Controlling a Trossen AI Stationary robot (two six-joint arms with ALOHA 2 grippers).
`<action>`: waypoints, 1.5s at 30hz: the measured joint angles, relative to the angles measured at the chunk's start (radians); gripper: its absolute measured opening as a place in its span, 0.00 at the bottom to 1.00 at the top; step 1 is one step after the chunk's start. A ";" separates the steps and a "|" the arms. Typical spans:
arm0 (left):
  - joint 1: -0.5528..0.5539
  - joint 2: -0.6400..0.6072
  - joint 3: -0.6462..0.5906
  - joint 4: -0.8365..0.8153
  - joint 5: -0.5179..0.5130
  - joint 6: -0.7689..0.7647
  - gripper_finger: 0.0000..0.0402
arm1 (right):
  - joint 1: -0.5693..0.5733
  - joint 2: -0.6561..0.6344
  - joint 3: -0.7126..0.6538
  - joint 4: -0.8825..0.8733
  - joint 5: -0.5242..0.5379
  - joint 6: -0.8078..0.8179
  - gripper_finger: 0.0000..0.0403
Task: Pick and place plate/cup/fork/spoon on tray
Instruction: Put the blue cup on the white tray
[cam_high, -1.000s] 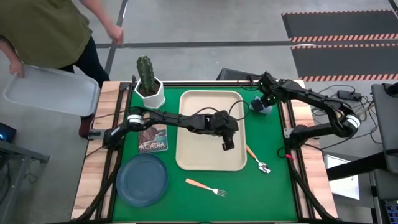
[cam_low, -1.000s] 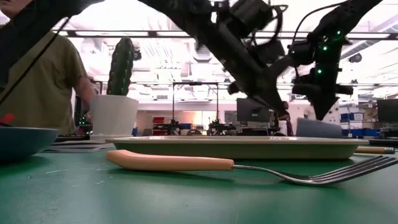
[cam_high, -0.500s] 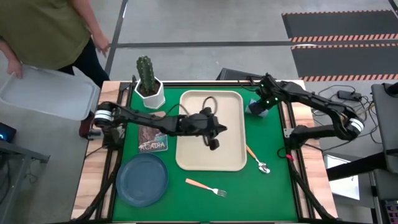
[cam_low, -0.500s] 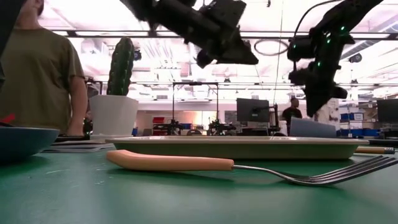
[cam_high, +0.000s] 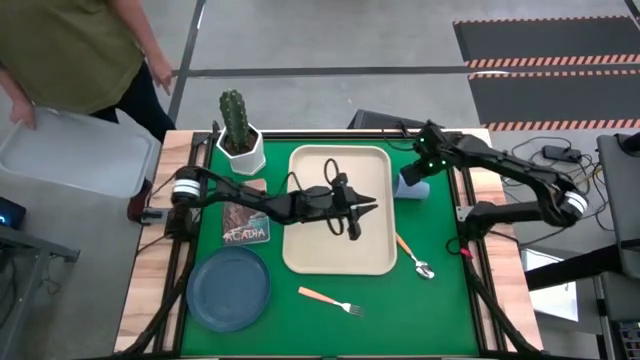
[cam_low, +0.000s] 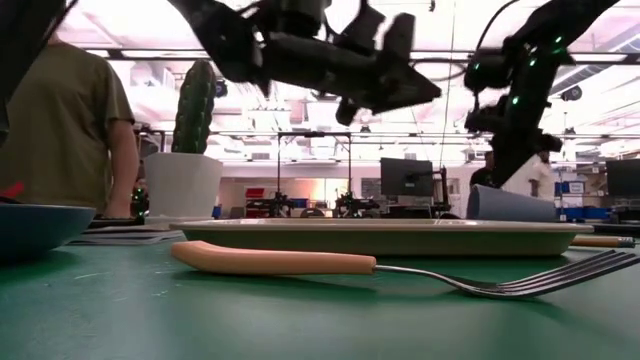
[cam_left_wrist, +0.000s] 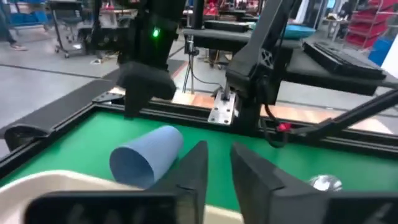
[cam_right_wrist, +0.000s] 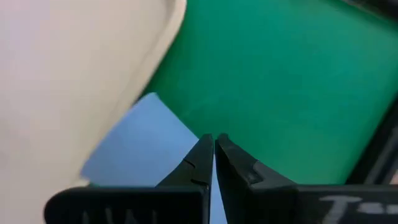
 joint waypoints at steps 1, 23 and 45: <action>0.004 0.017 0.015 -0.007 0.000 -0.004 0.18 | 0.002 0.023 -0.001 -0.005 -0.003 -0.007 0.02; 0.071 0.410 0.383 -0.010 0.039 -0.160 0.50 | 0.004 0.006 -0.001 -0.027 -0.032 -0.029 0.02; 0.045 0.608 0.619 -0.015 0.109 -0.241 0.48 | 0.031 -0.018 -0.001 -0.043 -0.033 -0.029 0.02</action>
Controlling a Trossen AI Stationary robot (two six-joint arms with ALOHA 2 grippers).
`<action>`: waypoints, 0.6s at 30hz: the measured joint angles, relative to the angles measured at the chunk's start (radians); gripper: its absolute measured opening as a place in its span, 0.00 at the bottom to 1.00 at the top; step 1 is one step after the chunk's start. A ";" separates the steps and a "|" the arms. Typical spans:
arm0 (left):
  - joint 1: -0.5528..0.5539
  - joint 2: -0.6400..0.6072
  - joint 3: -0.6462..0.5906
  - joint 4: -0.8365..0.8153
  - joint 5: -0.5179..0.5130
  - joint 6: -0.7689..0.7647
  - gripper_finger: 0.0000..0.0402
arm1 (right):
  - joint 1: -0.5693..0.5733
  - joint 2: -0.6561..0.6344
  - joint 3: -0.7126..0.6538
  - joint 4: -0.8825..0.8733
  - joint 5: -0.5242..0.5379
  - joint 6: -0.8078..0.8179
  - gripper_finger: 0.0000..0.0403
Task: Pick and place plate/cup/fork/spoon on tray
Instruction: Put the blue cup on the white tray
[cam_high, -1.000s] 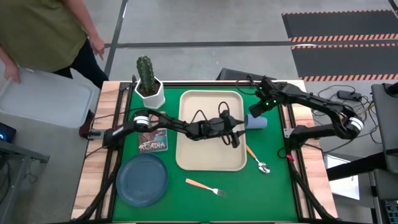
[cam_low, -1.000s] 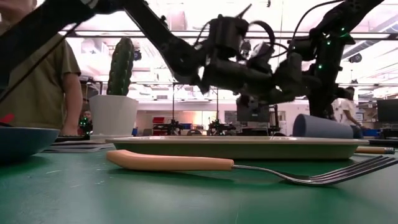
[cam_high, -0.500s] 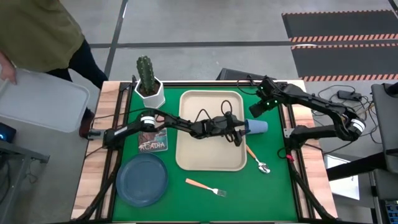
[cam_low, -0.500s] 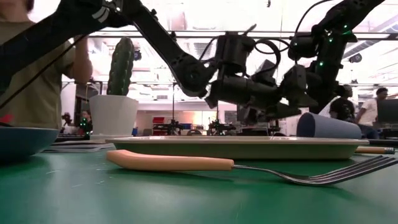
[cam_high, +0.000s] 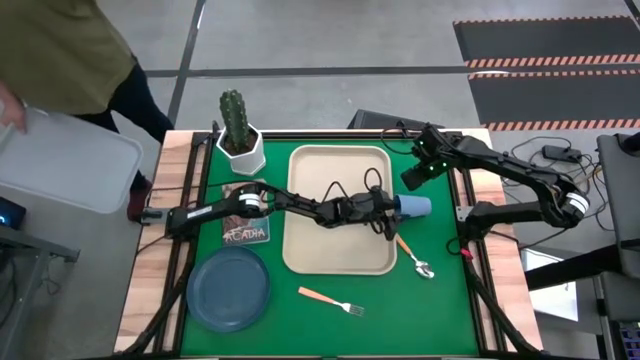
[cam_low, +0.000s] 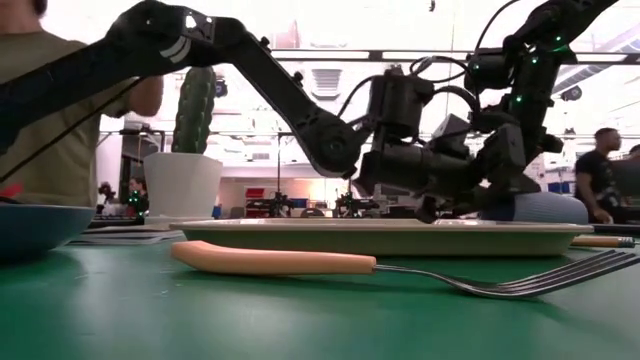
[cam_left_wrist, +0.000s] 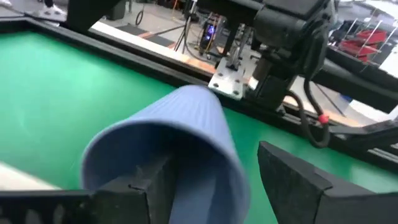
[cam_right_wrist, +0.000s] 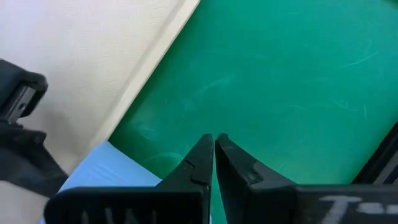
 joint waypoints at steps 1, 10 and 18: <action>-0.002 0.000 0.003 0.001 0.000 0.000 0.46 | 0.000 0.000 0.000 -0.002 0.000 0.000 0.02; -0.004 -0.001 0.005 -0.021 0.017 0.002 0.08 | 0.000 -0.001 0.000 -0.004 0.000 -0.016 0.02; -0.017 -0.049 0.002 -0.027 0.084 0.028 0.00 | 0.000 -0.128 0.000 -0.003 0.009 -0.018 0.02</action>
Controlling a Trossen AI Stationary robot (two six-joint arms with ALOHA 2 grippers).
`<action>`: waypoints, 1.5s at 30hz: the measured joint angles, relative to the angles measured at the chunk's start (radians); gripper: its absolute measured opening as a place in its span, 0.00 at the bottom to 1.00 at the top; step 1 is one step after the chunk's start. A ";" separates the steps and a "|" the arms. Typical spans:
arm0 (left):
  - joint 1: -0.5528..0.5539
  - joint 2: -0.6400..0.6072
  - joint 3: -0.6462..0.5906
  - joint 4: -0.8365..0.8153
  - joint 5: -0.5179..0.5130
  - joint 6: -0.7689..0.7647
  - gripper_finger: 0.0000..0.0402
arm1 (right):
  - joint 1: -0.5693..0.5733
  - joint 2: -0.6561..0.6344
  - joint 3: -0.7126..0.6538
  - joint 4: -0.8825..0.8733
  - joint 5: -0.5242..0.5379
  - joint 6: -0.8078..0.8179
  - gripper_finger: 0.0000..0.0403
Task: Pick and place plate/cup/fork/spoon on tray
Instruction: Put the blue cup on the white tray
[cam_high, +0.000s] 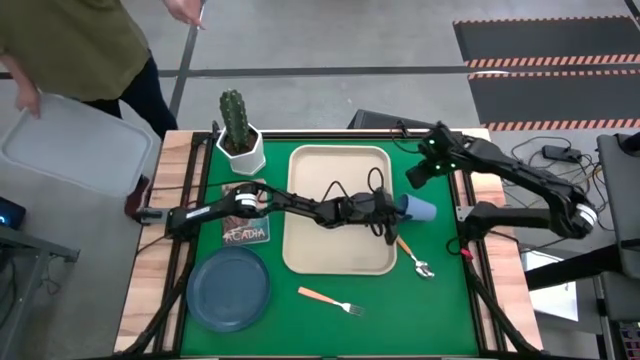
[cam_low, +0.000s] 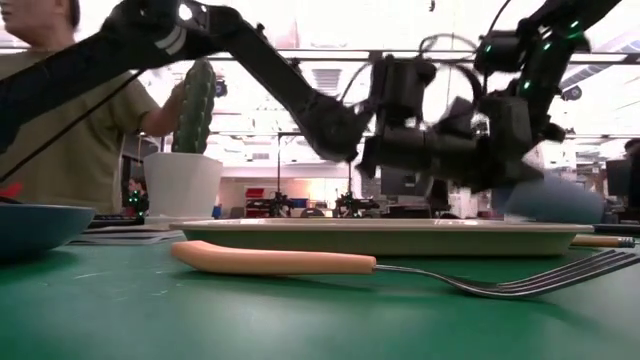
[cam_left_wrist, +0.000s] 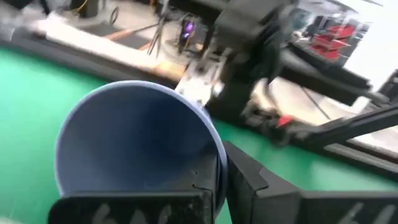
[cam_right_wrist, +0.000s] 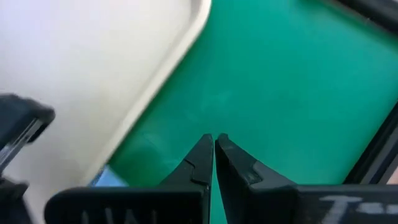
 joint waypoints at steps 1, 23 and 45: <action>-0.005 -0.017 0.000 -0.001 0.005 0.024 0.00 | 0.000 -0.032 0.000 0.000 0.000 0.003 0.02; -0.090 -0.682 -0.010 -1.377 -0.332 0.301 0.00 | 0.152 -0.571 0.000 0.222 -0.194 0.132 0.02; -0.064 -0.681 -0.357 -1.607 -0.250 -0.027 0.00 | 0.223 -0.609 -0.075 0.297 -0.185 0.132 0.02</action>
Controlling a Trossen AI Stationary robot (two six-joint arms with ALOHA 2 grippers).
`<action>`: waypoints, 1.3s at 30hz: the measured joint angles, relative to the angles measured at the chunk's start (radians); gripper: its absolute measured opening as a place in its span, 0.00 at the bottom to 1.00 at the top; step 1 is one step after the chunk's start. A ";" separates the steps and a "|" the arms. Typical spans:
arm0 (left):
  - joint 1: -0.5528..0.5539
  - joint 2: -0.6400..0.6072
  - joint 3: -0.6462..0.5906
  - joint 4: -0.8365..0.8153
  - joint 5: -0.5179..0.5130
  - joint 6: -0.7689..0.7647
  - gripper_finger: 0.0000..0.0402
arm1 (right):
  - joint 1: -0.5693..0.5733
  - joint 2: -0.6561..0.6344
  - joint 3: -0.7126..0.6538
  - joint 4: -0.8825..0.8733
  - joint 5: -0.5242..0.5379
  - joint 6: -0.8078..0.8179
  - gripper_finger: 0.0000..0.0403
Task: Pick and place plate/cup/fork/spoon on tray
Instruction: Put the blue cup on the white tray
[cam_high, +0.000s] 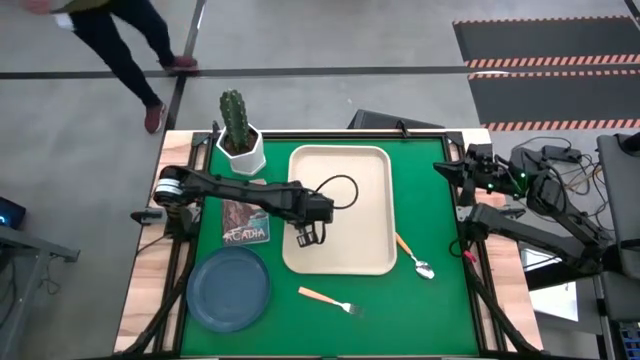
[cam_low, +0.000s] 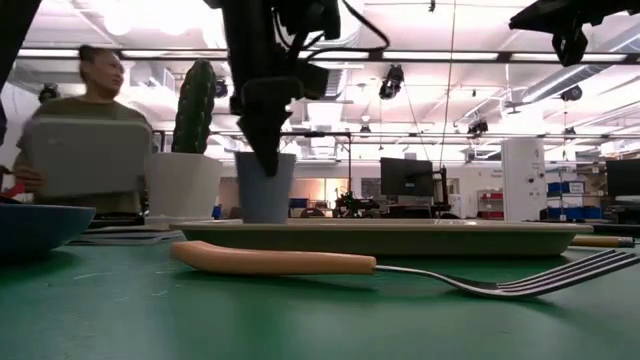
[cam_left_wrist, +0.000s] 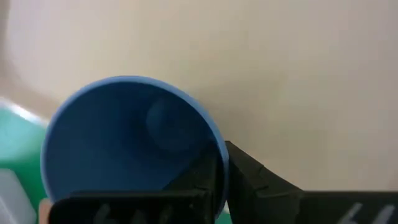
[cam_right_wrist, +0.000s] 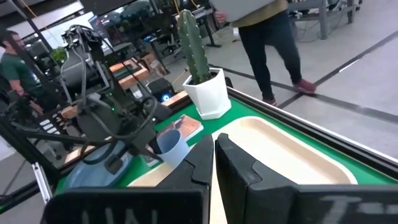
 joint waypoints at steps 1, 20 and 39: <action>0.002 0.000 0.000 0.032 0.000 0.020 0.00 | 0.000 0.000 0.000 -0.001 0.002 0.000 0.02; 0.354 0.004 0.039 0.176 0.027 0.257 0.00 | 0.000 0.000 0.000 -0.001 0.002 -0.001 0.02; 0.407 0.004 0.049 0.173 0.063 0.230 0.00 | 0.000 0.001 0.000 -0.008 0.002 -0.004 0.02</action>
